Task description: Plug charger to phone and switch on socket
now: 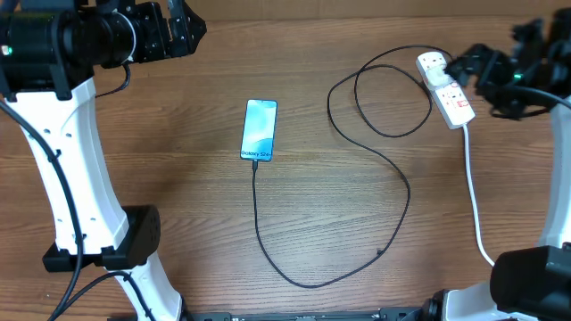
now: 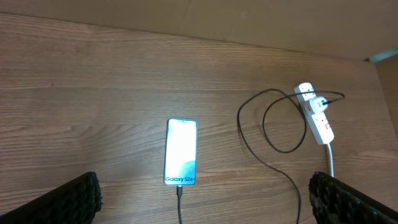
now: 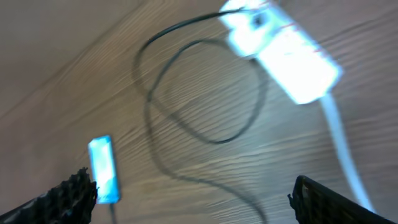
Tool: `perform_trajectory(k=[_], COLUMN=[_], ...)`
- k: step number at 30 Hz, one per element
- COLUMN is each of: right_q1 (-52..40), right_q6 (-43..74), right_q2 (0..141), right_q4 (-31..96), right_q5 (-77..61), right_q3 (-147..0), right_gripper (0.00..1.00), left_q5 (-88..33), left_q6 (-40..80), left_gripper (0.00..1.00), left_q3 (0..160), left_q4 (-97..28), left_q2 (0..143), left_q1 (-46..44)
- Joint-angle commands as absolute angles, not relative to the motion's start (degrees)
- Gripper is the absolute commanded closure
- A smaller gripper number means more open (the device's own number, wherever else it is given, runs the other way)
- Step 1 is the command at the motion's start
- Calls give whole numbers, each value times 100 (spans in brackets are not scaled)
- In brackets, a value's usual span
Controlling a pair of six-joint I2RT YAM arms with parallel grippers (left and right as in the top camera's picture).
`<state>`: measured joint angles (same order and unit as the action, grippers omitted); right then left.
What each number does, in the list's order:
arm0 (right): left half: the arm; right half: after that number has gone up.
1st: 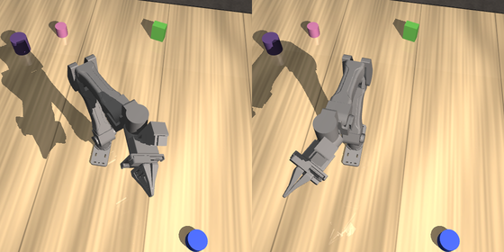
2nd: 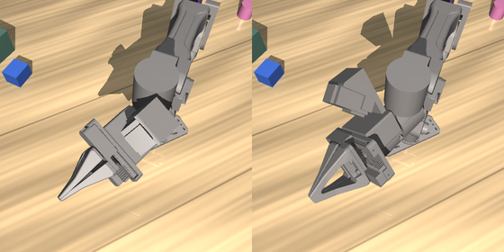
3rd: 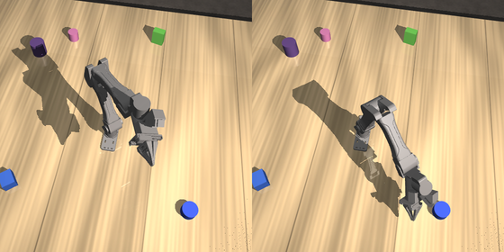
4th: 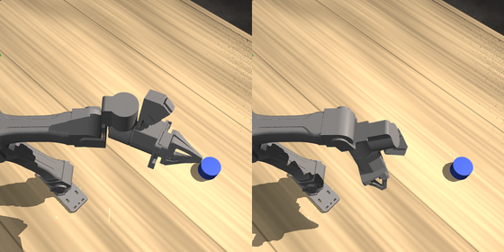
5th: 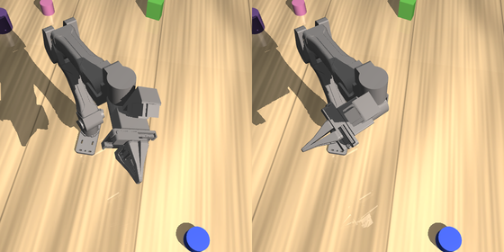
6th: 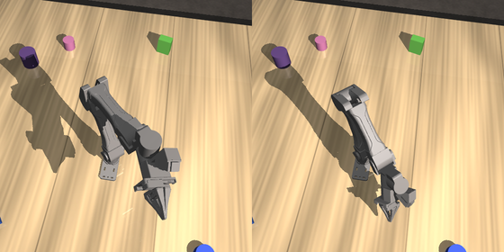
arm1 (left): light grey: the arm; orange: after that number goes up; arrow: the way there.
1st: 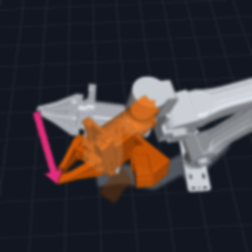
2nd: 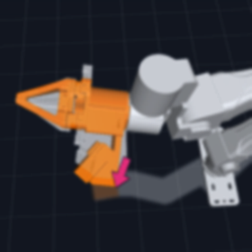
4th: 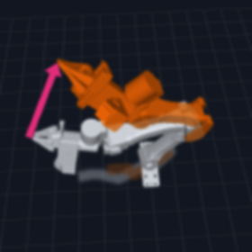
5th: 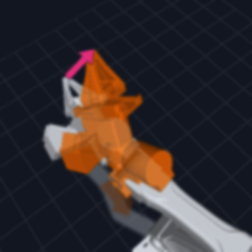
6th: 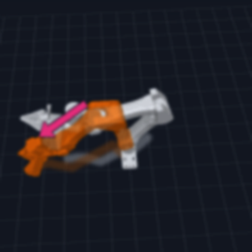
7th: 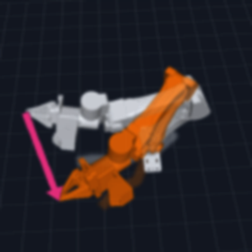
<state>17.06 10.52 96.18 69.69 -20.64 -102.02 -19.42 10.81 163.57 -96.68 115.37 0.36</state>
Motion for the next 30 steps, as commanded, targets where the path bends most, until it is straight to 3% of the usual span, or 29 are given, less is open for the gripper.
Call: perform_trajectory(k=[1,14,30], right_q1=[1951,2102,2104], right_q6=[1066,1223,1653], right_q2=[9535,10615,11845], right_q4=[6954,6020,4834], right_q5=[-1433,-1135,-508], right_q3=[-10309,-10294,-10291], right_gripper=[0,0,0], left_q5=[-1702,-537,-537], left_q6=[1210,1457,1459], left_gripper=[0,0,0], left_q3=[16385,16241,16241], left_q4=[-9682,-9679,-9679], left_q2=[11463,11474,11474], left_q1=[-3,-1,-3])
